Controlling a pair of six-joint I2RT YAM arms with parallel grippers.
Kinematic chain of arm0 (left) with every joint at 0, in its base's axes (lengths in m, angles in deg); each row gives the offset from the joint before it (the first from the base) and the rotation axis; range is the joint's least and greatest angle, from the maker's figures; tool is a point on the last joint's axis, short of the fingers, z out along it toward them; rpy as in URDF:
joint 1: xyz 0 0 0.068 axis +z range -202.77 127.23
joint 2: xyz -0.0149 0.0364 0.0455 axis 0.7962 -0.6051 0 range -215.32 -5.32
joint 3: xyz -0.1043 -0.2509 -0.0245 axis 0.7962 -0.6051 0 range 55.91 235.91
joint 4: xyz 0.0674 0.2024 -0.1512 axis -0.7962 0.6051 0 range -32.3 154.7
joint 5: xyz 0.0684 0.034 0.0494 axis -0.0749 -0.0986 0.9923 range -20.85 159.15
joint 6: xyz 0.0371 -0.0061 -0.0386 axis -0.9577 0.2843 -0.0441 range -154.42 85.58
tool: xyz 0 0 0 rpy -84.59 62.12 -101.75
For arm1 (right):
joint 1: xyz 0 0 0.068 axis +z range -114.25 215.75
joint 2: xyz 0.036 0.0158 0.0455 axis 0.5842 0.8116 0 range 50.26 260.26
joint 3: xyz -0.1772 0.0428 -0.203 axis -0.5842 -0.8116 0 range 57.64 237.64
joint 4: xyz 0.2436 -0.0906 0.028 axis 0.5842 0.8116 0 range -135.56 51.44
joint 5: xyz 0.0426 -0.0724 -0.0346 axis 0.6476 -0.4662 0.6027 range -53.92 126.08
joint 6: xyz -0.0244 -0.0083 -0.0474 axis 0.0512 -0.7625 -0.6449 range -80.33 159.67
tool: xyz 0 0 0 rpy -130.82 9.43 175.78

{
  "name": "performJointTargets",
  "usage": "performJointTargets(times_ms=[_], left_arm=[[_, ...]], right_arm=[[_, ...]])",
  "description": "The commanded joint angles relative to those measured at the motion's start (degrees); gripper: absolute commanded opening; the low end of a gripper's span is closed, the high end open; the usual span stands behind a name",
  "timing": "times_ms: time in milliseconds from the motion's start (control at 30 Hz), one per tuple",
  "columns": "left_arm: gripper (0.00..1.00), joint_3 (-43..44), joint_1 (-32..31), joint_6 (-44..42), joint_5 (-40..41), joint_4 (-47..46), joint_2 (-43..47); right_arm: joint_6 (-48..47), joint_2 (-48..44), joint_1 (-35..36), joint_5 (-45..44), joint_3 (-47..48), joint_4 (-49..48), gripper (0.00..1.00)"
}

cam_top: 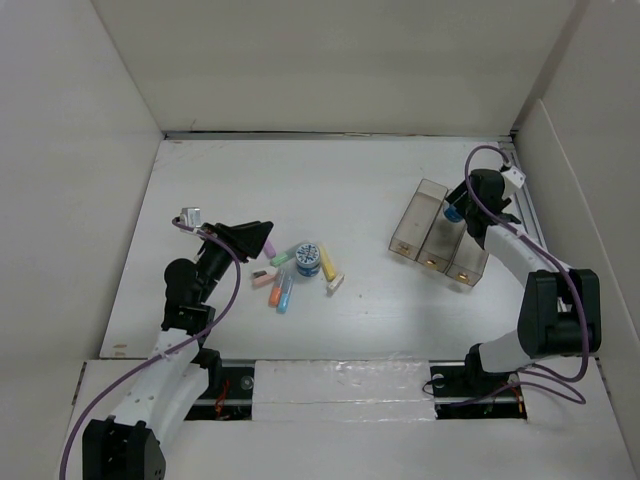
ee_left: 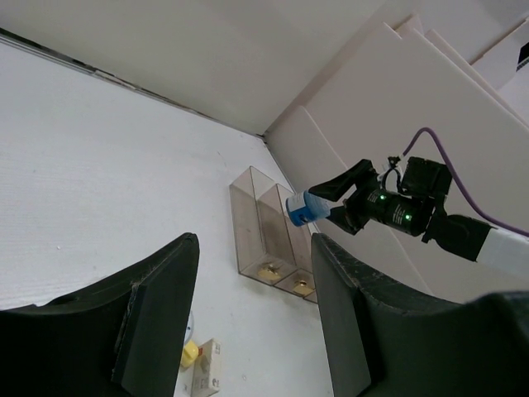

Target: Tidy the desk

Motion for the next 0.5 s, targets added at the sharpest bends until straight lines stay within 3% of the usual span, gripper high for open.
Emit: performJointTargets(times_ms=[0,300,467], left_arm=[[0.52,0.7,-0.3,0.2,-0.8,-3.7,0.6],[0.52,0.6,-0.3,0.2,-0.8,-3.8,0.5],[0.52,0.6,-0.3,0.1,-0.6,-3.7,0.9]], right_arm=[[1.3,-2.3,-0.5,-3.6,0.7,-2.0,0.52],[1.4,-2.2,-0.5,-5.8,0.8,0.0,0.52],[1.2,2.2,0.3,-5.6,3.8,1.6,0.53]])
